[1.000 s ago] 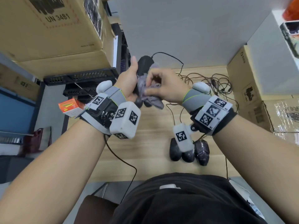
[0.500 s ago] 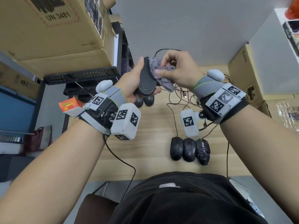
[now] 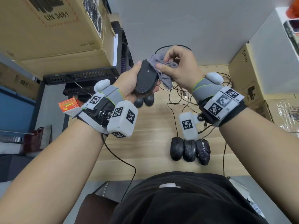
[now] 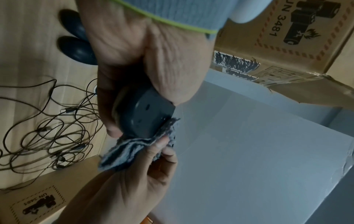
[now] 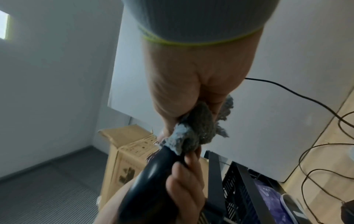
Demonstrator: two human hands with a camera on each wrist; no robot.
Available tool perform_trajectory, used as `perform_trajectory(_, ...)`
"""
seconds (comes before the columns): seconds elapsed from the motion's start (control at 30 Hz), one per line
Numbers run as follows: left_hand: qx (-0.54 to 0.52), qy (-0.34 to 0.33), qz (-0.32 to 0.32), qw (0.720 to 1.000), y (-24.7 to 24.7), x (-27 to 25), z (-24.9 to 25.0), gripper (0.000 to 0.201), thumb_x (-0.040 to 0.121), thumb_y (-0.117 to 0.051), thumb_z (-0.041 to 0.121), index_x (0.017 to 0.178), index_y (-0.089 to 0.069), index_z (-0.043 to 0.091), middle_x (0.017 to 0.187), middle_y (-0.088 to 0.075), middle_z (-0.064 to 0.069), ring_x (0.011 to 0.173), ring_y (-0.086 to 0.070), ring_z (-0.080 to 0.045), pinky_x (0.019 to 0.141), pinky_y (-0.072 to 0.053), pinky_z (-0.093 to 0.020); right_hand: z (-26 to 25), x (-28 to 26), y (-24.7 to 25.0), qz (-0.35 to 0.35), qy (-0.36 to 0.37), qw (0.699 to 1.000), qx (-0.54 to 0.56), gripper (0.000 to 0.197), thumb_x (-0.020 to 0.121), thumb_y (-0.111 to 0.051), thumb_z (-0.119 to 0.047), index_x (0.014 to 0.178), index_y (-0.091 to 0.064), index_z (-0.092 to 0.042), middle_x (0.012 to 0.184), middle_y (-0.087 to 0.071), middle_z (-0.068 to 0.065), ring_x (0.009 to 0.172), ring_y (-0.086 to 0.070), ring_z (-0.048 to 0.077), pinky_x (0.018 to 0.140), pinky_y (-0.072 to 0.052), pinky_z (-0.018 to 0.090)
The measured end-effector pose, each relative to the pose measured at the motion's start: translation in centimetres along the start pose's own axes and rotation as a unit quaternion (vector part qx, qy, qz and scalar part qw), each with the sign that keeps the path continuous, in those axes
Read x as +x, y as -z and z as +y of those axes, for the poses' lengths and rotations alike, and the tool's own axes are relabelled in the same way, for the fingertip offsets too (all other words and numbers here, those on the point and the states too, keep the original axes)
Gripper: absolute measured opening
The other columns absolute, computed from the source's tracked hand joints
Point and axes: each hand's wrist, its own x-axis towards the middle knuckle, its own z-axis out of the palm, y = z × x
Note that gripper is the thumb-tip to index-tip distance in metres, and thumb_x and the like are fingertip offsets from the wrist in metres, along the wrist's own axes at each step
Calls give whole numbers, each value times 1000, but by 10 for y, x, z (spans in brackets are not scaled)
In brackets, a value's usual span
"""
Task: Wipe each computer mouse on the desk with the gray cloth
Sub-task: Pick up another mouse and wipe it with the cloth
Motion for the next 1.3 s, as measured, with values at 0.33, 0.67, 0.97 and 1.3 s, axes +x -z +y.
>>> perform_trajectory(0.33,-12,7,31,999,3,-5,0,48,107,-42,44,121,-61,3,93,-71,-19,54,-71,-23,46,-55,-28,-4,-5,-4,-51,29,998,-17,37,67,-86,-30,71,-50,-27,68,-49,-10,60,-40,0,59,-36,17)
perform_trajectory(0.67,-23,8,22,999,-1,-14,1,47,103,-51,45,123,-62,3,95,-70,-15,54,-69,-22,47,-54,-27,-8,-10,-8,-71,16,997,-26,40,65,-86,-37,64,-48,-28,61,-45,-12,58,-38,3,56,-34,21)
perform_trajectory(0.97,14,27,-28,999,-8,-20,-1,41,100,-54,48,96,-66,10,76,-70,-16,52,-64,-27,46,-54,-27,6,-1,-2,57,-38,998,-4,35,79,-73,-38,68,-42,-27,65,-39,-10,63,-36,8,59,-34,20)
perform_trajectory(1.3,60,31,-41,997,-1,-7,-8,46,101,-47,58,115,-65,18,81,-74,-6,70,-63,-23,60,-49,-27,32,0,4,-10,-110,988,-109,34,76,-76,-44,73,-48,-25,62,-46,-11,59,-41,9,63,-36,28)
